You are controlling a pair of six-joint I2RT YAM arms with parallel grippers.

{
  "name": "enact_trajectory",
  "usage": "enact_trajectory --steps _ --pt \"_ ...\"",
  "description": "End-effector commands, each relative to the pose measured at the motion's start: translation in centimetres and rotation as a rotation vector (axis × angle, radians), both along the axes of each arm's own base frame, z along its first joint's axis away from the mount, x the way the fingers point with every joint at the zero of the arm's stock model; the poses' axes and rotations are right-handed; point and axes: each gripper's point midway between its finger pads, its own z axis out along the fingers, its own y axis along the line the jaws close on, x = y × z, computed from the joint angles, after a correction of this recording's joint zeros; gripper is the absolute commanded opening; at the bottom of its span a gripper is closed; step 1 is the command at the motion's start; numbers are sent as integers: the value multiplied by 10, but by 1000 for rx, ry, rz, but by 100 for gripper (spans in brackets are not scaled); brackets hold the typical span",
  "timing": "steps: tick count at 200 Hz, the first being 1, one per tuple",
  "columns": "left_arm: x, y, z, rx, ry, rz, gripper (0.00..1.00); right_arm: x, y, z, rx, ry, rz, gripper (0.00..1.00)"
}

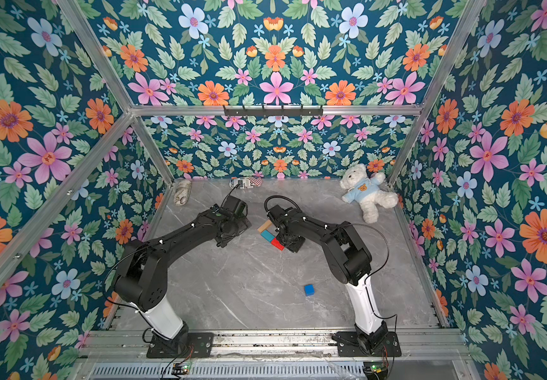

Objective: Assemble a heart with building blocks
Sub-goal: Assemble the building block at the center of the board.

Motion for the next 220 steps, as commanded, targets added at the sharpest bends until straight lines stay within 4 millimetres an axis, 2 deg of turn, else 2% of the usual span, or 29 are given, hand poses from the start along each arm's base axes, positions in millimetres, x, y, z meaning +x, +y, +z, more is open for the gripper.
enact_trajectory --steps 1,220 --pt "1 1 0 3 1 -1 98 -1 -2 -11 -11 22 -7 0" --pt "5 4 -8 -11 19 -10 98 7 1 -10 -2 11 -32 0"
